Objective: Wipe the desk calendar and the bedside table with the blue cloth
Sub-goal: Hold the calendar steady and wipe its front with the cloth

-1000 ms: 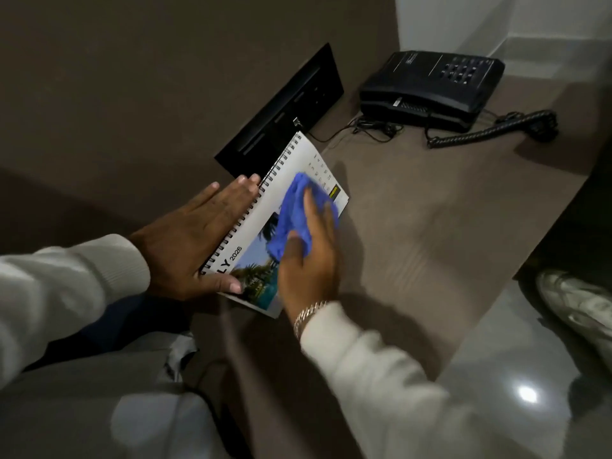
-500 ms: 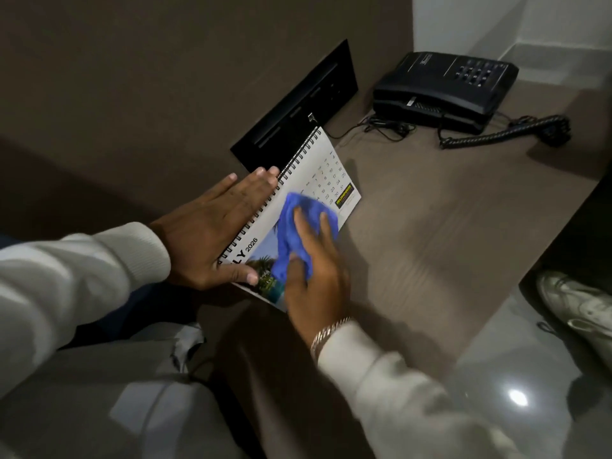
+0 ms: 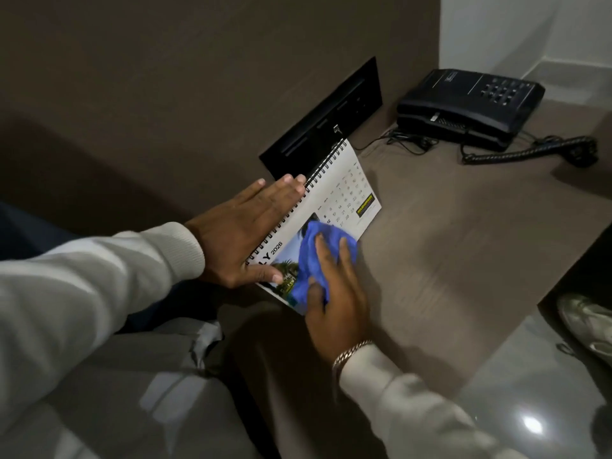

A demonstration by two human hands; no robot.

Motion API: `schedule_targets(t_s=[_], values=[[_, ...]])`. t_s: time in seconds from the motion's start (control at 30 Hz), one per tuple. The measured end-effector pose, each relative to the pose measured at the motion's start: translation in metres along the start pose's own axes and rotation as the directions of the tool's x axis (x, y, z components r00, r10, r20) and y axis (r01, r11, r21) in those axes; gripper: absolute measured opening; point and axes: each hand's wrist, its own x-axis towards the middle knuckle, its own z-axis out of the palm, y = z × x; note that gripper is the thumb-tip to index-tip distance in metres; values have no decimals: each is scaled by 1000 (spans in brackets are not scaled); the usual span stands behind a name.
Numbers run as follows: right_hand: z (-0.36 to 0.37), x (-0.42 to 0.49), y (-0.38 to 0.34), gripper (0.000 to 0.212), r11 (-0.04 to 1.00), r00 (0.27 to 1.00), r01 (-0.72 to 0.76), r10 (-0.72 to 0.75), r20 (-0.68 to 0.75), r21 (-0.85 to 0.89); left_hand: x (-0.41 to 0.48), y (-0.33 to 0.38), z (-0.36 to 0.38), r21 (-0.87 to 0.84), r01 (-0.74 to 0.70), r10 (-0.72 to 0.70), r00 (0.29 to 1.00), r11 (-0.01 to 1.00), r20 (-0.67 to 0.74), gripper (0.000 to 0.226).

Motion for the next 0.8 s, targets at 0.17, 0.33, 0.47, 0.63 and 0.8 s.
schedule_targets(t_s=[0.17, 0.33, 0.47, 0.63, 0.8], values=[[-15, 72, -2, 62, 999, 994, 16, -20, -106, -46, 3, -1, 0, 36, 0, 0, 1000, 999, -8, 114], [-11, 52, 19, 60, 984, 994, -98, 89, -67, -146, 2, -1, 1, 13, 3, -3, 1000, 1000, -1, 114], [5, -7, 13, 61, 993, 995, -62, 69, 72, -97, 1, 1, 2, 11, 3, -3, 1000, 1000, -26, 112], [1, -4, -1, 60, 996, 999, -22, 26, -44, 86, 0, 1, 2, 44, 3, -2, 1000, 999, -20, 111], [-28, 90, -4, 68, 996, 996, -37, 30, -87, -82, 2, -2, 4, 33, -7, 8, 1000, 999, -28, 111]])
